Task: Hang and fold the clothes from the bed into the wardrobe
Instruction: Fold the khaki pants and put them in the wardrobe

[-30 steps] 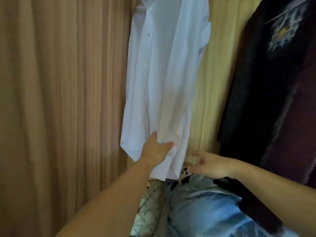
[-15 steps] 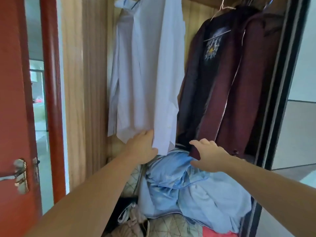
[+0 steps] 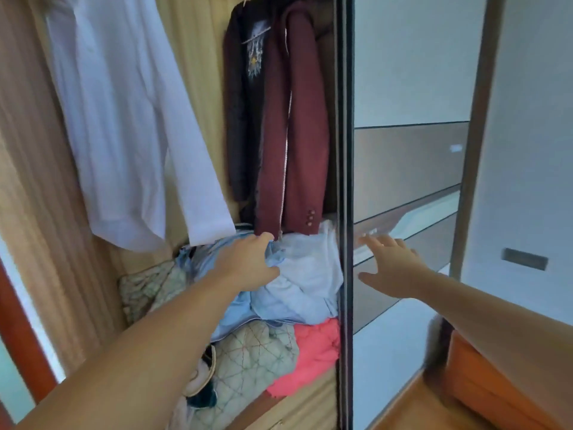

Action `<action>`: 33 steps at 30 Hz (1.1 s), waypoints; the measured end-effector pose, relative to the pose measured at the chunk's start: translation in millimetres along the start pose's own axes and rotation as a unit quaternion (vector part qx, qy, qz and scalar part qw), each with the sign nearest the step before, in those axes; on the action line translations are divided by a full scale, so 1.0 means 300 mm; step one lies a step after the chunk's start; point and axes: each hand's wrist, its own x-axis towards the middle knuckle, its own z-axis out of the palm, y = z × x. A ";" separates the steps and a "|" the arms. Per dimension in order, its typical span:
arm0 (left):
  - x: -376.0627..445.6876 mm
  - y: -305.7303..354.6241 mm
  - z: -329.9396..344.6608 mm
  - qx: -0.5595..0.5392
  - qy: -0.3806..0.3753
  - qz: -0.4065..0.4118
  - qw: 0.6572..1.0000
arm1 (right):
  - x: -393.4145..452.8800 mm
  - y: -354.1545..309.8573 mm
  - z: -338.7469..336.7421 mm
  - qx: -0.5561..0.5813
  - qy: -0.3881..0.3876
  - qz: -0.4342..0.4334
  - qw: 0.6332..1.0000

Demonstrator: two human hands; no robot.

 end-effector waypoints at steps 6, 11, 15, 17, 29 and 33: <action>0.016 0.140 0.163 -0.095 -0.041 0.151 0.983 | -0.289 0.166 -0.044 -0.003 0.052 0.153 0.987; -0.077 0.211 0.331 -0.149 -0.088 0.226 0.959 | -0.611 0.122 0.004 -0.018 0.057 0.282 0.958; -0.227 0.283 0.399 -0.181 -0.135 0.307 0.925 | -0.875 -0.012 0.038 -0.036 0.039 0.358 0.932; -0.308 0.341 0.390 -0.191 -0.141 0.350 0.906 | -1.001 -0.084 0.023 -0.043 0.045 0.382 0.922; -1.047 0.570 0.063 -0.264 -0.128 0.563 0.773 | -1.865 -0.617 -0.114 -0.090 0.123 0.534 0.832; -1.404 0.536 -0.045 -0.251 -0.159 0.623 0.724 | -2.202 -0.927 -0.103 -0.084 0.149 0.574 0.801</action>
